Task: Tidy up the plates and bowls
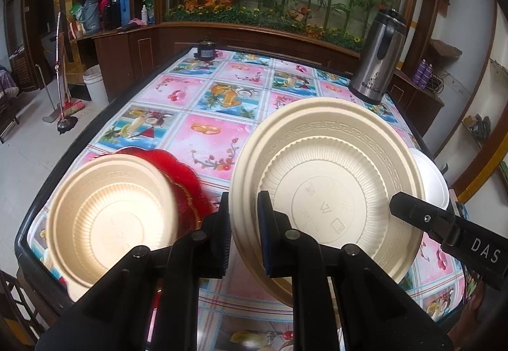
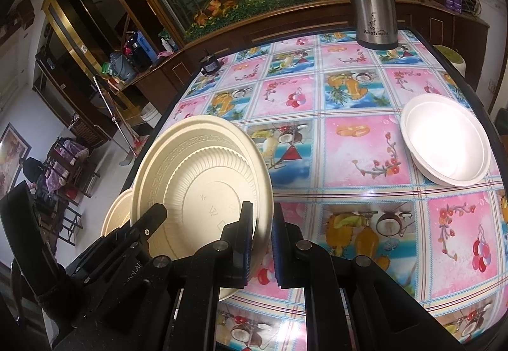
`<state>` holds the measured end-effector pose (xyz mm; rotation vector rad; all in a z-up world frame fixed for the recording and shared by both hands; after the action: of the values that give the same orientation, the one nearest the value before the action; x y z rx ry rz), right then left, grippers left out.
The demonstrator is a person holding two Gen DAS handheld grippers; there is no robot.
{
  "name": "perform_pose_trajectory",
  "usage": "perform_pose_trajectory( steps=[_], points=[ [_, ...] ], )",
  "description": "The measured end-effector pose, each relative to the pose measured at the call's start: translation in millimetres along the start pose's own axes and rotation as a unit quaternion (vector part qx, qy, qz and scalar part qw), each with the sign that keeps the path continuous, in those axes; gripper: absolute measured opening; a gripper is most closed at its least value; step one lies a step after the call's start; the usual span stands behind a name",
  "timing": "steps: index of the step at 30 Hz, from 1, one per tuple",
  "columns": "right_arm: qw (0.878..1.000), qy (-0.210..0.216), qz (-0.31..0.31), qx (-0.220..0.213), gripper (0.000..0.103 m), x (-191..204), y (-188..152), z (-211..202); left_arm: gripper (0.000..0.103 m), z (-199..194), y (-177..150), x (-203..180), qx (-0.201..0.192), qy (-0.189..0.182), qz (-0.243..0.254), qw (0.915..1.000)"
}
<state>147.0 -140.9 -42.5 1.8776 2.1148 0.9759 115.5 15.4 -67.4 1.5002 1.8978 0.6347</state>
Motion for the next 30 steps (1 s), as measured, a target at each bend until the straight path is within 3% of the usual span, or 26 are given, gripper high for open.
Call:
perform_pose_trajectory(
  steps=[19,30],
  points=[
    [0.995,0.073,-0.073,0.010,0.010,110.9,2.6,19.0,0.013,-34.4,10.0,102.0,-0.031,0.068,-0.065,0.9951],
    [0.991,0.090,-0.096,0.027,0.010,148.2,-12.2,36.7,0.013,-38.2,2.4,131.3,-0.032,0.093,-0.083,0.9917]
  ],
)
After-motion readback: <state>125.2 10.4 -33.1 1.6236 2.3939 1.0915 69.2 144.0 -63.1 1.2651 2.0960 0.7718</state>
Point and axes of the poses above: each gripper's, at about its wrist camera, not at the fingertips, and z roughly the way its jaws point, x to its left, y to its top, the point moved 8 cm from there along z, roughly the way its jaws point, and after that the axes turned 5 degrees about -y, right-handed, at the moved point
